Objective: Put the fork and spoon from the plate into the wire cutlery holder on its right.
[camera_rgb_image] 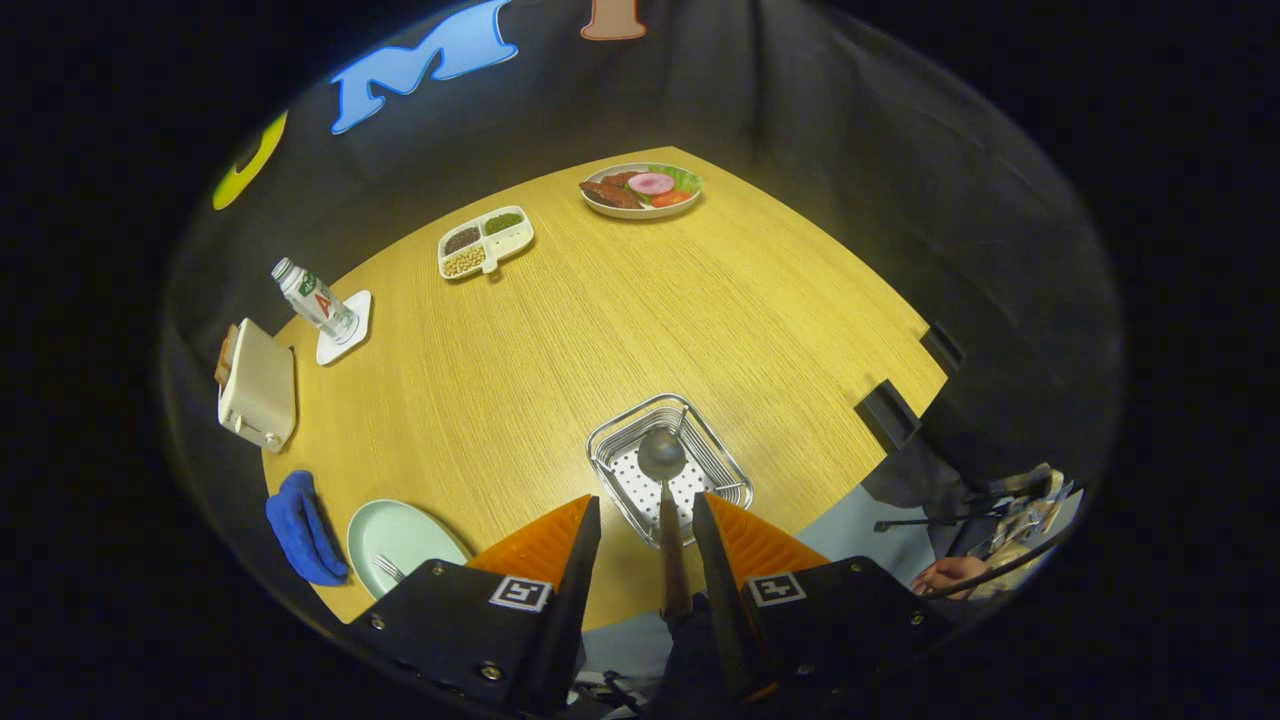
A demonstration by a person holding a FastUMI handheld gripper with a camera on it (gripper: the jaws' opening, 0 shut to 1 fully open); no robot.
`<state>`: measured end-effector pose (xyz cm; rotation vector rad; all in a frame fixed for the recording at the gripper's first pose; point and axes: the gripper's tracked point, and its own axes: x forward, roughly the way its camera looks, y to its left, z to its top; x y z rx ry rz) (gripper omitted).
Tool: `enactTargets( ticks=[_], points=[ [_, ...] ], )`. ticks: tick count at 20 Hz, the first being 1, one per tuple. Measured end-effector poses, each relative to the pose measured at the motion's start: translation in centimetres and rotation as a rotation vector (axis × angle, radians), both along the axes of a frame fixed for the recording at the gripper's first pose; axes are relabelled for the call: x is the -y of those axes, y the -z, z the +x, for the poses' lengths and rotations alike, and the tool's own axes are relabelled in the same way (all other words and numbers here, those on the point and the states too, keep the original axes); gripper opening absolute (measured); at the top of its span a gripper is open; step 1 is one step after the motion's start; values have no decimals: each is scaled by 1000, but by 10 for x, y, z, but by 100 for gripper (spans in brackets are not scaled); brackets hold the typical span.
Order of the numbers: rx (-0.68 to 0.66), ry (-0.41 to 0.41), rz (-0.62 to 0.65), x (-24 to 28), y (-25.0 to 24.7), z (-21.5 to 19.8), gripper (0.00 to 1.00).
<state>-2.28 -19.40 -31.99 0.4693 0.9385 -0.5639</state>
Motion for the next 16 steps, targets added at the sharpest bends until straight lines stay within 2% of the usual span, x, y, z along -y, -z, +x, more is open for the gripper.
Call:
enactTargets(
  ticks=[7,16],
  points=[
    [55,-125,-94,-21,-23,26,57],
    [84,-404,-153,-112,-29,44,57]
  ],
)
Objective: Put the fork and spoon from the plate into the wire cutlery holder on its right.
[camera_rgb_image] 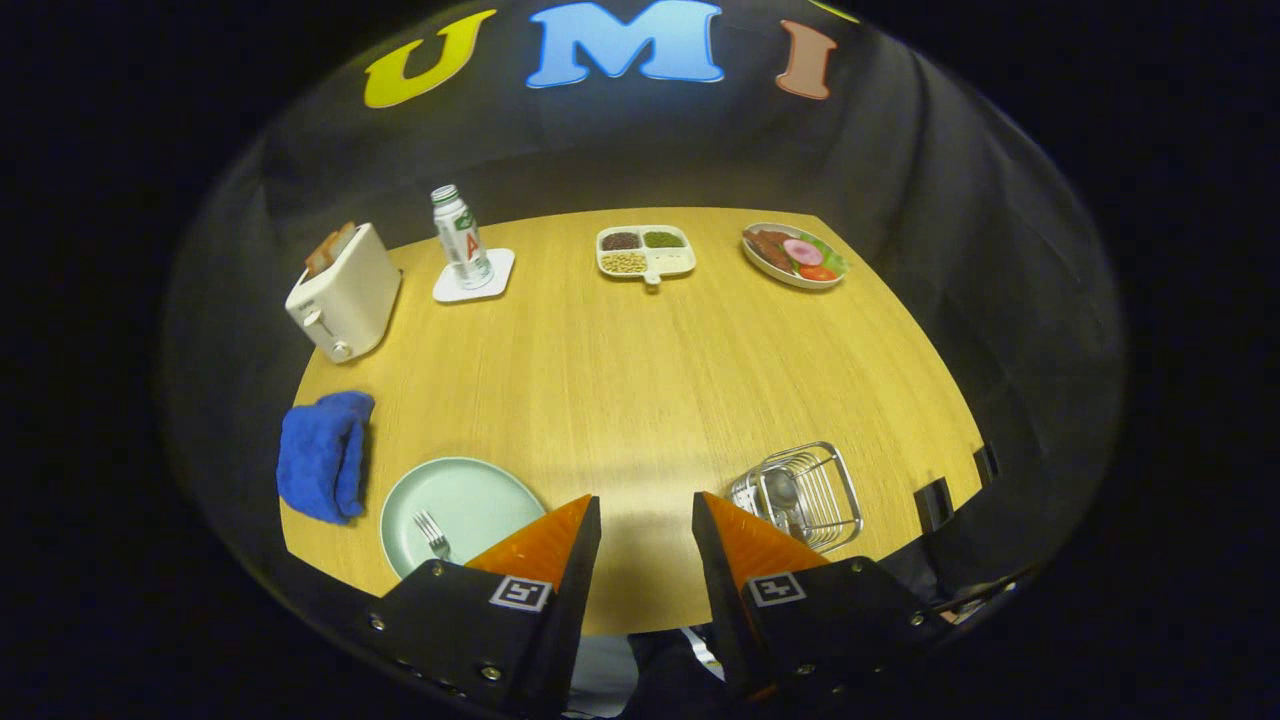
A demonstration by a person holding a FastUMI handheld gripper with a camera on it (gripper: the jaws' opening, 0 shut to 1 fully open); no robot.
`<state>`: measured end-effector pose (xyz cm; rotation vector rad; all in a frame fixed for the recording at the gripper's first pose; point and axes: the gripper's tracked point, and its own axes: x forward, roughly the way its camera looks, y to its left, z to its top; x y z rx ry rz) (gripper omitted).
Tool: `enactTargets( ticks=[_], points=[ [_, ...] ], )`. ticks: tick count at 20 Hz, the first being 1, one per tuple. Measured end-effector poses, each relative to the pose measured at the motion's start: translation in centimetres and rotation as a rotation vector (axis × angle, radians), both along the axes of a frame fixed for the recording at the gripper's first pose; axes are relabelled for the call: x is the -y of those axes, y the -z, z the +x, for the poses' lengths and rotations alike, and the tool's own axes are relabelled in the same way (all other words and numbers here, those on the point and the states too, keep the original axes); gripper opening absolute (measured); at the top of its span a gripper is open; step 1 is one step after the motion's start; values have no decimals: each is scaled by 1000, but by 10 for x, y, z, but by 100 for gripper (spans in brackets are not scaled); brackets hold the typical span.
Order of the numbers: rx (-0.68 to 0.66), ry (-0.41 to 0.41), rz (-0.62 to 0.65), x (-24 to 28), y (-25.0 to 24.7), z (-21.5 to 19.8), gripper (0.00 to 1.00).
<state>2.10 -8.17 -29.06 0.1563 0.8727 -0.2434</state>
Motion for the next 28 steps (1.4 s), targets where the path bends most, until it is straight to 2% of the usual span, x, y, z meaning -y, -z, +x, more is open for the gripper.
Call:
enactTargets(
  ticks=[12,18,24,27,28],
  points=[
    [-106,-380,-4,-133,60,-15,57],
    [-175,-475,18,-161,98,-18,57],
    [-236,-526,52,-173,136,-25,57],
    [-258,-548,21,-169,145,-25,57],
    [-248,-557,20,-169,146,-20,48]
  ],
)
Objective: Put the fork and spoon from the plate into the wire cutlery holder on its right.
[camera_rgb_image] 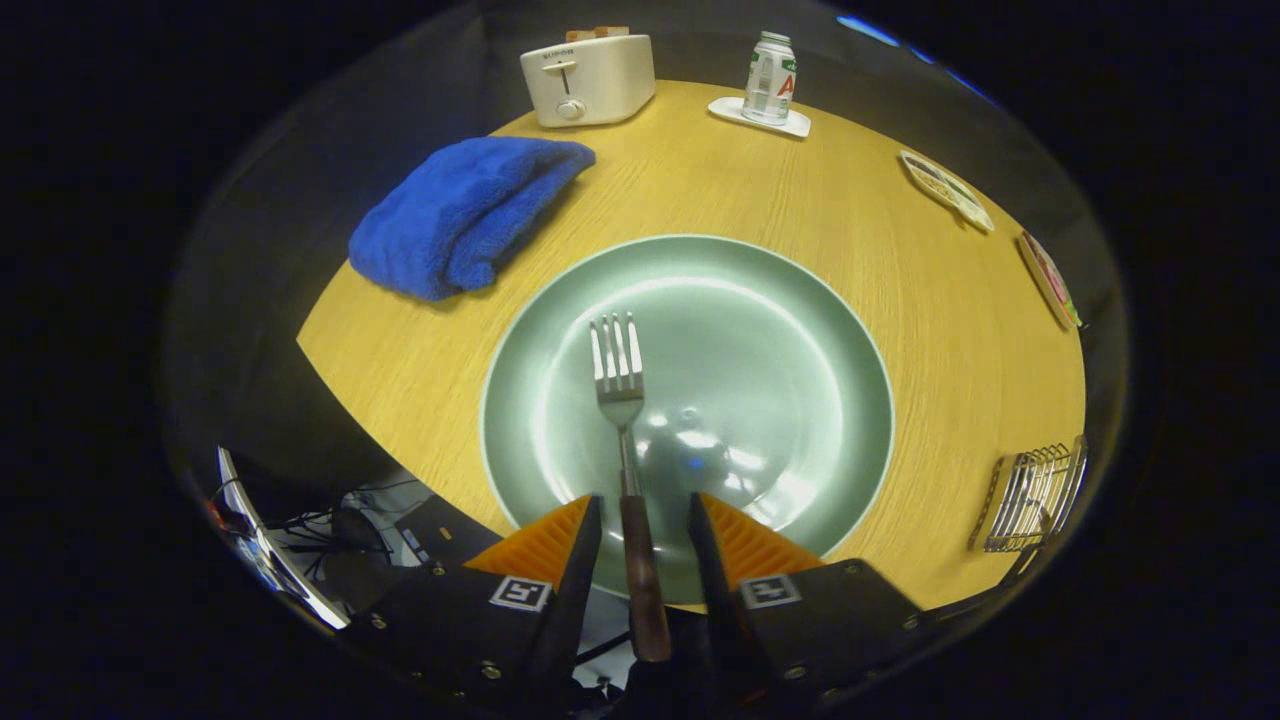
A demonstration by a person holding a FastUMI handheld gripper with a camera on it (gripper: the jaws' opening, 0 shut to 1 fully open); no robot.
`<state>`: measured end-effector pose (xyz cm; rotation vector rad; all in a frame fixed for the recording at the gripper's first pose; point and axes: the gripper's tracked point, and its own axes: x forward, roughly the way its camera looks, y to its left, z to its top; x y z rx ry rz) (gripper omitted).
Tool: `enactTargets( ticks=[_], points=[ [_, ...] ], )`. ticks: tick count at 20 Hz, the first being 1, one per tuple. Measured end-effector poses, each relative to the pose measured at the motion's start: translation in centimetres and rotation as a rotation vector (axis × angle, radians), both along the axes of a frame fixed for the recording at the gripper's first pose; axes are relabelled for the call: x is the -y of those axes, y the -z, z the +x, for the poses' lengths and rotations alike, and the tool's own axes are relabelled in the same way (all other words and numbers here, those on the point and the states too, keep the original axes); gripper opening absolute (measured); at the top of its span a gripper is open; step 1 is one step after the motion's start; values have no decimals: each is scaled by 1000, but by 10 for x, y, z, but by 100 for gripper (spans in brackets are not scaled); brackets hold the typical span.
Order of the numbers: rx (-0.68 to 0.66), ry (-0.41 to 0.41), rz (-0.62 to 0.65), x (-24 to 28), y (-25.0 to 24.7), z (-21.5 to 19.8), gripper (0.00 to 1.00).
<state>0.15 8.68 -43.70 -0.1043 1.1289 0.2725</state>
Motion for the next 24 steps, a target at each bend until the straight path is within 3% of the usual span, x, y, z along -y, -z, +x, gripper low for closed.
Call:
enactTargets(
  ticks=[1,2,3,5,7,16,24],
  points=[
    [-3,-1,0,0,0,-1,39],
    [6,-4,-15,3,-7,-2,39],
    [7,-16,-14,1,-2,1,18],
    [11,-12,-23,1,1,4,5],
    [45,-4,-22,3,-3,7,1],
    [115,46,-41,14,-29,15,1],
    [207,211,-33,55,-78,24,1]
  ],
)
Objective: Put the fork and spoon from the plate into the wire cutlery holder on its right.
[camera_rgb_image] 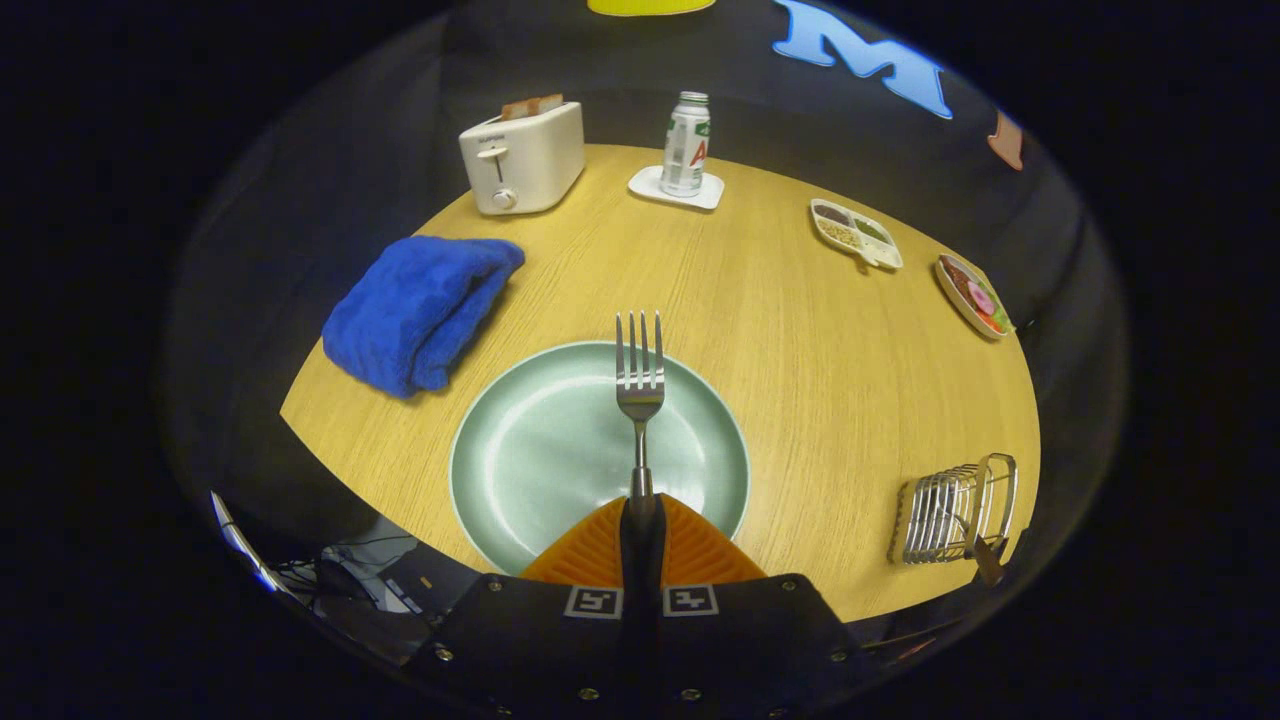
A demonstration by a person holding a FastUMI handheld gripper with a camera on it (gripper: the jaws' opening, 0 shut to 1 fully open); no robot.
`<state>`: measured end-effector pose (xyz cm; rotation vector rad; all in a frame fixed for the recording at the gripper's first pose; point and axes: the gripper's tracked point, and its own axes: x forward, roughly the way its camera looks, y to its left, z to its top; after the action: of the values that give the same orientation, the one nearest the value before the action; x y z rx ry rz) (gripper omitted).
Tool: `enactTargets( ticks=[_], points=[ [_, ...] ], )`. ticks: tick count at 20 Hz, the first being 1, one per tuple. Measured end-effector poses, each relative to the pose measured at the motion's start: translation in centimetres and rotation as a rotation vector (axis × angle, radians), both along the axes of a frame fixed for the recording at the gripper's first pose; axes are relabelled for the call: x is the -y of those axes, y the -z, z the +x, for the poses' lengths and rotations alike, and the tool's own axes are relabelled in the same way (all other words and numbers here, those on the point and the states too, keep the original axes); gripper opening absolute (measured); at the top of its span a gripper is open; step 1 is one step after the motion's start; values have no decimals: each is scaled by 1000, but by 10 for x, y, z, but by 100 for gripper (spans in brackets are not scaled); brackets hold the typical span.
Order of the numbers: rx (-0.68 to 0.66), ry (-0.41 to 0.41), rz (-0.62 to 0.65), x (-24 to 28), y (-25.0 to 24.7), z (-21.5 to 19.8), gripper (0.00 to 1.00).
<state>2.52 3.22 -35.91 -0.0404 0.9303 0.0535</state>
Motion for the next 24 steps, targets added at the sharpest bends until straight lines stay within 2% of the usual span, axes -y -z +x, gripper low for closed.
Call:
enactTargets(
  ticks=[6,11,17,24],
  points=[
    [30,148,1,49,-26,-1,1],
    [29,319,9,99,-37,-14,1],
    [-12,519,30,149,-35,-43,1],
    [-72,678,85,180,-22,-69,1]
  ],
)
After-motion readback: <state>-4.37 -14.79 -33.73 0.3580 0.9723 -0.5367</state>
